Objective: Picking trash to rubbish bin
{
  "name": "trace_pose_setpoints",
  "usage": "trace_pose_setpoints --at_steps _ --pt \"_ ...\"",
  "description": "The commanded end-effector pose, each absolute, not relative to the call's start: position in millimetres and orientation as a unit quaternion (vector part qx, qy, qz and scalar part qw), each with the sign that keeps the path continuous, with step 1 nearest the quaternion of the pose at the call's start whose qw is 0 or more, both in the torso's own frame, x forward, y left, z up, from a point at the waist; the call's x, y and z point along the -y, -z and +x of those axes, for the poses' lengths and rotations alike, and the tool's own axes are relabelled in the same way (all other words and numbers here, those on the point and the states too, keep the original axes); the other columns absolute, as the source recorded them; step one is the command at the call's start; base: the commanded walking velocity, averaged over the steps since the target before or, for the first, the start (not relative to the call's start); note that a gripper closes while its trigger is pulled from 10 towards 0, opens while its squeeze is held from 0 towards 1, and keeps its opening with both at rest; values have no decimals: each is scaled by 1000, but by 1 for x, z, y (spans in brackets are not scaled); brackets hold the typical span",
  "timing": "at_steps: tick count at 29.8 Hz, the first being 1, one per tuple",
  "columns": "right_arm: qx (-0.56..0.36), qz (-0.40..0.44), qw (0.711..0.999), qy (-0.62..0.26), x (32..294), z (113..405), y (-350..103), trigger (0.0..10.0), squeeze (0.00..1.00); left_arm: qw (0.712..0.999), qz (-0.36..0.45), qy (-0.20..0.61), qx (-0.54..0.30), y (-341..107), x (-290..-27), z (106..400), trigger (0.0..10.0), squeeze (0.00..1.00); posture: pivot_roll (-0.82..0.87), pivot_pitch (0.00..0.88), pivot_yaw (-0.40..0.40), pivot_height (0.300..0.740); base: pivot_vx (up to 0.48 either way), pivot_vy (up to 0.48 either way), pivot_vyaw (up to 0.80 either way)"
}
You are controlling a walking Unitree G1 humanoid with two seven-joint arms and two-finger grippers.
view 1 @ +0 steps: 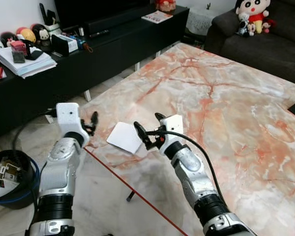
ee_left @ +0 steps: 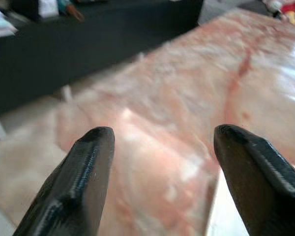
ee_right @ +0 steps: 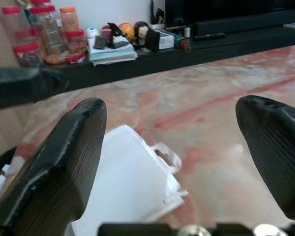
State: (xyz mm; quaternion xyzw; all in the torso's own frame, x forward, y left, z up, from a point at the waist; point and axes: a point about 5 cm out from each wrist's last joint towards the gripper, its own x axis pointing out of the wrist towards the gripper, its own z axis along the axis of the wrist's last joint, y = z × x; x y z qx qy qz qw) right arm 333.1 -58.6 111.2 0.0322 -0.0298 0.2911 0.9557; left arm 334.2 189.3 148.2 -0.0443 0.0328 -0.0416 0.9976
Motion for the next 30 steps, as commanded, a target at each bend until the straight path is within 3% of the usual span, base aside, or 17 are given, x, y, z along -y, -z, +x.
trace_pose_setpoints --at_steps 1,19,20,21,22,30 --pt "30 26 957 -288 60 335 -112 10000 0 996 -44 64 -32 -149 -184 337 10000 1000 46 70 -67 740 0 0 0" --pt "26 -71 956 -284 62 333 -103 10000 0 992 -27 120 -34 -153 -179 351 10000 1000 43 75 -67 740 0 0 0" --pt "28 -79 955 -284 62 332 -103 10000 0 991 -26 126 -36 -152 -177 352 10000 306 43 75 -67 740 0 0 0" --pt "28 -79 955 -284 62 332 -103 10000 0 991 -26 126 -36 -152 -177 352 10000 306 43 75 -67 740 0 0 0" --pt "31 -95 953 -285 62 331 -101 10000 0 986 -15 163 -43 -151 -167 352 10000 0 52 78 -71 740 0 0 0" --pt "45 -204 941 -267 65 332 -97 10000 0 975 -9 215 -46 -152 -148 356 10000 0 42 80 -66 740 0 0 0"
